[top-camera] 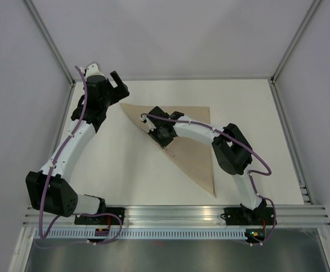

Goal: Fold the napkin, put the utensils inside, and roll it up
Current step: Place the knife on the napkin.

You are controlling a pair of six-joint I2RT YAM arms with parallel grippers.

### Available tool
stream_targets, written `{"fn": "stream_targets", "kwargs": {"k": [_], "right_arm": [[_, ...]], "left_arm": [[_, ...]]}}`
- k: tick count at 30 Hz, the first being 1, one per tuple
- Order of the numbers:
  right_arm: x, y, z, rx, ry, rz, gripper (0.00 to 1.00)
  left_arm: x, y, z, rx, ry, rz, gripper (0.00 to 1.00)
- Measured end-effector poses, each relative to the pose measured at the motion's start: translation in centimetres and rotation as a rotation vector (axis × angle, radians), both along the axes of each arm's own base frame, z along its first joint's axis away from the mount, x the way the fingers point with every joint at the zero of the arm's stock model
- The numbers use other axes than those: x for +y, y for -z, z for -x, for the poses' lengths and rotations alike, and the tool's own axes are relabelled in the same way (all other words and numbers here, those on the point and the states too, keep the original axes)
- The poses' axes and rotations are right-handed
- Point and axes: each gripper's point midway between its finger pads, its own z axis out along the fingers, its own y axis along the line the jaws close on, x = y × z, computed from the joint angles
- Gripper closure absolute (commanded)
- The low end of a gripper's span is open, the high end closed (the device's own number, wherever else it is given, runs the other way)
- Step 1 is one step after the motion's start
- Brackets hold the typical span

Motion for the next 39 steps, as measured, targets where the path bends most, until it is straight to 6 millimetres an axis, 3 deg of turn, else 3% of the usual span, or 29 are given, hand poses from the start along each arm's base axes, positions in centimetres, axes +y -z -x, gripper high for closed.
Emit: {"fn": "stream_targets", "kwargs": {"k": [39], "right_arm": [[-0.4,2.0,0.0,0.004,0.052,0.032,1.0]], "left_arm": [[0.4,1.5,-0.4,0.039,-0.009,-0.008,0.0]]}}
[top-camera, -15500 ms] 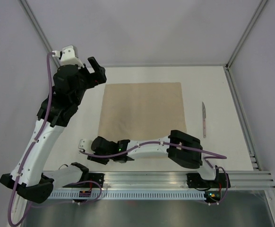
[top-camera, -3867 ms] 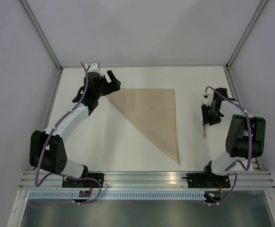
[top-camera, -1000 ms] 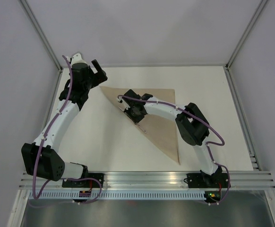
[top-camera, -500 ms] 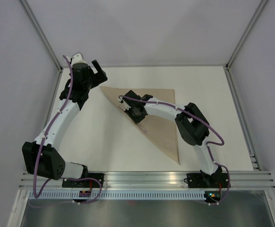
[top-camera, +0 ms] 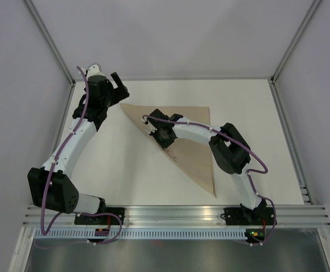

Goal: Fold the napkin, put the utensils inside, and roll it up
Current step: Place the knife on the napkin.

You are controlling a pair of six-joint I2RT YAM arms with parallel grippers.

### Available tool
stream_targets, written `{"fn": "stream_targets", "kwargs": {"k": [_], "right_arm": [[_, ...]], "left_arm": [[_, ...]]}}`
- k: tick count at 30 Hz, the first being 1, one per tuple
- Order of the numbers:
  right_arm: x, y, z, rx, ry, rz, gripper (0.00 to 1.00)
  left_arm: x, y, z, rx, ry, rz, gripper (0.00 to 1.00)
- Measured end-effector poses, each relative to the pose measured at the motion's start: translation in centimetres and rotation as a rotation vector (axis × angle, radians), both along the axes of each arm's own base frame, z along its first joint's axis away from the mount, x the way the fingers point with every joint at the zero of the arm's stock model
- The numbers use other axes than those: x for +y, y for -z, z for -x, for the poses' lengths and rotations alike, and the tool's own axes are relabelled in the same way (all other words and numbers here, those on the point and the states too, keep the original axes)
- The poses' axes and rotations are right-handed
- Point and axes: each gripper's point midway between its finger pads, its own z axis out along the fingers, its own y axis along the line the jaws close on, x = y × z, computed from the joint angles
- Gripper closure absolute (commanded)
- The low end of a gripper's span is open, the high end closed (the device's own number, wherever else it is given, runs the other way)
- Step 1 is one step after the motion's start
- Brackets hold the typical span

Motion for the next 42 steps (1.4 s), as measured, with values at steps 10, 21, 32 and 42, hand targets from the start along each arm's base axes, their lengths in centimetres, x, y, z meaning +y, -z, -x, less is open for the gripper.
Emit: {"fn": "stream_targets", "kwargs": {"k": [10,21,32,42], "right_arm": [[0.0,0.0,0.0,0.0,0.0,0.0,0.99],[0.0,0.1,0.0,0.0,0.001,-0.001,1.0],[0.1,0.1,0.1,0.003,-0.001,-0.006,0.71],[-0.2,-0.8,-0.1,0.019,-0.003,-0.014,0.55]], "left_arm": [[0.0,0.4,-0.2,0.007,0.0,-0.001,0.0],[0.2,0.8,-0.4,0.016,-0.005,-0.002,0.0],[0.3,2.7,-1.5,0.05,-0.011,-0.009,0.0],[3.8,8.2,-4.6,0.147,-0.099,0.002,0.02]]}}
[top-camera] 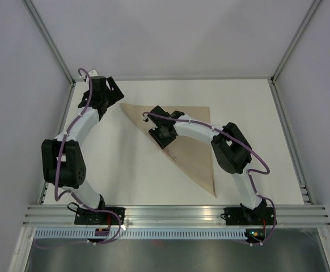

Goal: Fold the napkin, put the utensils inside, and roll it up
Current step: Place the knife on the napkin, then fold the napkin at the center of the board.

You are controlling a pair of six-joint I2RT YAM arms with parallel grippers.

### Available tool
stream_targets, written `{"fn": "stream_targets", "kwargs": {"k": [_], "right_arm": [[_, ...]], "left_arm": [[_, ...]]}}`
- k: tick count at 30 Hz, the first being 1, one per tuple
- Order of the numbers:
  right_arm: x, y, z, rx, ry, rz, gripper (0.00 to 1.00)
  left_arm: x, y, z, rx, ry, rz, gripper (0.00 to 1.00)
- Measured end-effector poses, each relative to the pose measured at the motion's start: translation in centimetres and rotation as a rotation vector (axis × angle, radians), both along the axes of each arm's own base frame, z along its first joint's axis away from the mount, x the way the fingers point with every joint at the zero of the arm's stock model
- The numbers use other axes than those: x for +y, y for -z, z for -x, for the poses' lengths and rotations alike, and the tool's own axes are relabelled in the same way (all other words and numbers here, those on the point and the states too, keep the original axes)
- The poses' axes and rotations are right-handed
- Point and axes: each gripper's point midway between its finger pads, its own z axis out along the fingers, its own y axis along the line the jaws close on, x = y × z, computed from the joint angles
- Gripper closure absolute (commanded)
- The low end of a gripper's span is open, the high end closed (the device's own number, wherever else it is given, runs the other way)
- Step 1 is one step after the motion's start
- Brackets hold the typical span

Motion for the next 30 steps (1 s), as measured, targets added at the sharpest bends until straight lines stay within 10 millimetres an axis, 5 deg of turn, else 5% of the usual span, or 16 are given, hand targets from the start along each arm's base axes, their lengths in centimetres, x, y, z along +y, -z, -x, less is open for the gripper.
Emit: {"fn": "stream_targets", "kwargs": {"k": [7,15,21,30], "right_arm": [[0.4,-5.7,-2.7,-0.054,0.024,-0.127,0.55],[-5.2,-12.8,-8.5,-0.148,0.163,-0.271,0.55],[-8.7,-14.1,-10.7,-0.17,0.238,-0.3,0.55],[-10.2,-14.4,-11.6,-0.159,0.262,-0.337,0.56]], "left_arm": [[3.0,5.3,-2.6,0.069,-0.046,0.058,0.13],[2.1,10.0,-4.9,0.081,0.038,0.202,0.2],[1.2,12.0,-5.8,0.071,0.081,0.293,0.3],[0.5,14.4,-5.9,0.108,0.085,0.343,0.37]]}}
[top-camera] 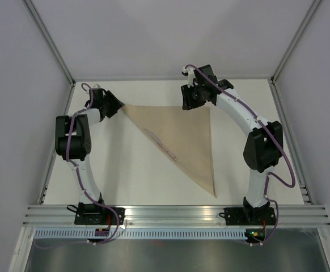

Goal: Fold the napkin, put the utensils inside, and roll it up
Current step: Fold the napkin at the center of the board.

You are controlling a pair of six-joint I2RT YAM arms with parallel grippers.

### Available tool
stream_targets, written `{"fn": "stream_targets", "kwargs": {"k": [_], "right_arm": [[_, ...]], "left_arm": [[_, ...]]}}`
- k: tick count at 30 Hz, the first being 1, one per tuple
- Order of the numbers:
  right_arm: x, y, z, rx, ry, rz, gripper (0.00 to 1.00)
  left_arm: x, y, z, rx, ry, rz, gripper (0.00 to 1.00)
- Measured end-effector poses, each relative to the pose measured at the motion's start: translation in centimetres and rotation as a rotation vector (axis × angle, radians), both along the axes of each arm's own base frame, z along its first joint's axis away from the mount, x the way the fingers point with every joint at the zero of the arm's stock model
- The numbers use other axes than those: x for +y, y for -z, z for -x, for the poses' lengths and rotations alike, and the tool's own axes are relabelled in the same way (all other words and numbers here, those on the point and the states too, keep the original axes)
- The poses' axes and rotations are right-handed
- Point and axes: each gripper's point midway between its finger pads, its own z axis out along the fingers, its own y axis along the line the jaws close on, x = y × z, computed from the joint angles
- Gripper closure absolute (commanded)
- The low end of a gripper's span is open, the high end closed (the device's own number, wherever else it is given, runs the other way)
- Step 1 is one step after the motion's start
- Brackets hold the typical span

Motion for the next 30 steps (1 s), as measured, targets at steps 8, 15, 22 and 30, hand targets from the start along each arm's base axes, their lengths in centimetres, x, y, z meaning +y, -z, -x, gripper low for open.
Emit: {"fn": "stream_targets", "kwargs": {"k": [8,15,22,30], "right_arm": [[-0.8,-0.2,-0.7,-0.001,0.021,-0.019,0.57],[-1.1,-0.4,-0.5,0.0,0.02,-0.031,0.59],[-1.7,-0.8,-0.6,-0.003,0.029,-0.041,0.59],[-2.3,-0.4,-0.7,0.008,0.038,-0.046,0.61]], "left_arm": [[0.0,-0.1,-0.9,0.006,-0.008,0.009,0.41],[0.0,0.1,-1.4,0.021,-0.013,0.015,0.5],[0.1,0.6,-1.8,0.044,-0.017,0.016,0.53],[-0.2,0.3,-2.1,0.059,-0.021,0.013,0.65]]}}
